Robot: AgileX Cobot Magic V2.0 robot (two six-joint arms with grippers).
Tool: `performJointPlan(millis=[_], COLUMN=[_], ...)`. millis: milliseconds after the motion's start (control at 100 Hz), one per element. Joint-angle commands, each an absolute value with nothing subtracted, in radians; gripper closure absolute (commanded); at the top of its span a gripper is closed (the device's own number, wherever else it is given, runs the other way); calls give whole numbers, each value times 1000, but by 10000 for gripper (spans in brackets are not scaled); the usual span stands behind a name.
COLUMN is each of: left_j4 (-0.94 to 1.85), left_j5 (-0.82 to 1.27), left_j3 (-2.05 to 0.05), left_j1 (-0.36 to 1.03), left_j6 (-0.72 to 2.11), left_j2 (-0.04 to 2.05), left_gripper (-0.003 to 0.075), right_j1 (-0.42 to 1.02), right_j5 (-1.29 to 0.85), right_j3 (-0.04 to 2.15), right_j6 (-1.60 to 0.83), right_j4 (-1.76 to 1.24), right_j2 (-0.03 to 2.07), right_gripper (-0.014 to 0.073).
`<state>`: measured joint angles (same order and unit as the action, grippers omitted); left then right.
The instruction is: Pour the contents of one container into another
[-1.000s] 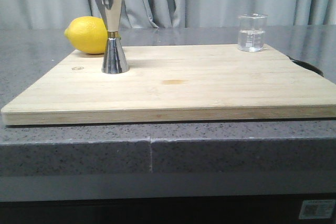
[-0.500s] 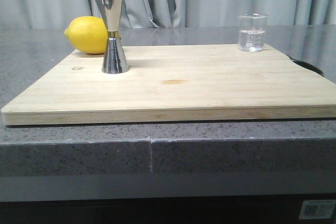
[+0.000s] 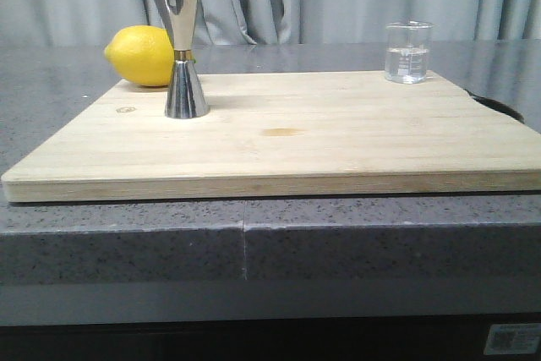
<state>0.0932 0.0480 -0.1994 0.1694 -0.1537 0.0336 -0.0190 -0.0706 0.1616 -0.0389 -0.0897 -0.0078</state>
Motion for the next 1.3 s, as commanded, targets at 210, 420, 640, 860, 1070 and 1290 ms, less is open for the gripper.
performJointPlan(millis=[210, 420, 640, 860, 1070, 1290], left_j4=[107, 107, 173, 328, 467, 515], left_j5=[367, 541, 496, 492, 454, 320], left_j3=[-688, -973, -1049, -1049, -1049, -1049], left_j1=[176, 176, 176, 176, 176, 176], left_j6=[-160, 0, 131, 312, 461, 503], left_j2=[410, 679, 858, 983, 1052, 1090], left_gripper=[739, 738, 738, 728, 476, 20], right_j1=[-20, -20, -20, -20, -20, -20], right_j5=[-197, -330, -346, -337, -252, -213], right_j3=[489, 705, 805, 847, 850, 850], right_j6=[-40, -40, -40, -40, -40, -40], right_j4=[-95, -95, -95, -105, -105, -105], right_j2=[253, 489, 694, 828, 891, 928], right_gripper=[661, 661, 660, 524, 106, -1])
